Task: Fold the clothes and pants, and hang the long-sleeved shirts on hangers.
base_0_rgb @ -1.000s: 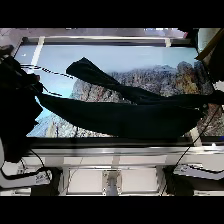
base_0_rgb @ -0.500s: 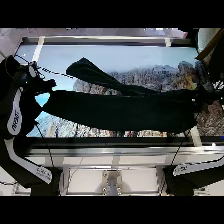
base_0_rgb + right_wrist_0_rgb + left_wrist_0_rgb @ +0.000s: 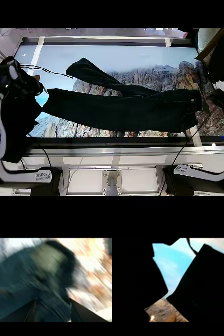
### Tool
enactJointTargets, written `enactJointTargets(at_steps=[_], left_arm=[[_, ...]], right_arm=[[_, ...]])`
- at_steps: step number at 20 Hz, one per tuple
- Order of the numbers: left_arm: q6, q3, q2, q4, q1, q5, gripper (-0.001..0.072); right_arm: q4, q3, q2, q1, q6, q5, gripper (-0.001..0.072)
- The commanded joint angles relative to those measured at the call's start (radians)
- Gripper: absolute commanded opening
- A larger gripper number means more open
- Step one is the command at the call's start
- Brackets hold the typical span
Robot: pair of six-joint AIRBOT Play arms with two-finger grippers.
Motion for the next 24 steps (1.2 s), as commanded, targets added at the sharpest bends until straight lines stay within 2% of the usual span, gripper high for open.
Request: enactJointTargets(at_steps=[1,3,5,7,9,15,17,18,19,20,21,24], left_arm=[[-0.069,-0.381,0.270,-0.027,0.075,0.109,0.0710],[-0.080,-0.534,0.368,-0.243,0.140,0.314,0.0710],[0.011,-0.588,0.355,-0.499,0.206,0.426,0.0710],[0.138,-0.590,0.267,-0.737,0.262,0.426,0.0710],[0.225,-0.590,0.185,-0.892,0.280,0.436,0.0710],[0.423,-0.590,0.029,-1.154,0.275,0.496,0.0702],[0.427,-0.590,0.009,-1.160,0.275,0.515,0.0586],[0.427,-0.590,0.007,-1.161,0.272,0.524,0.0563],[0.428,-0.589,0.007,-1.160,0.272,0.536,0.0426],[0.439,-0.589,0.007,-1.161,0.270,0.548,0.0257],[0.455,-0.587,0.007,-1.160,0.267,0.561,0.0035],[0.505,-0.583,0.008,-1.175,0.263,0.563,0.0022]], right_arm=[[0.049,-0.281,0.233,-0.225,-0.135,0.048,0.0458],[0.198,-0.442,0.321,-0.337,-0.202,-0.019,0.0461],[0.287,-0.520,0.343,-0.376,-0.224,-0.037,0.0462],[0.300,-0.563,0.340,-0.373,-0.238,-0.023,0.0462],[0.340,-0.576,0.340,-0.372,-0.243,-0.014,0.0462],[0.410,-0.576,0.343,-0.372,-0.270,0.060,0.0461],[0.410,-0.576,0.344,-0.372,-0.270,0.069,0.0461],[0.410,-0.571,0.344,-0.372,-0.270,0.076,0.0460],[0.409,-0.559,0.344,-0.373,-0.270,0.095,0.0458],[0.409,-0.544,0.344,-0.373,-0.270,0.114,0.0455],[0.407,-0.527,0.344,-0.373,-0.270,0.131,0.0455],[0.323,-0.517,0.349,-0.373,-0.272,0.150,0.0455]])
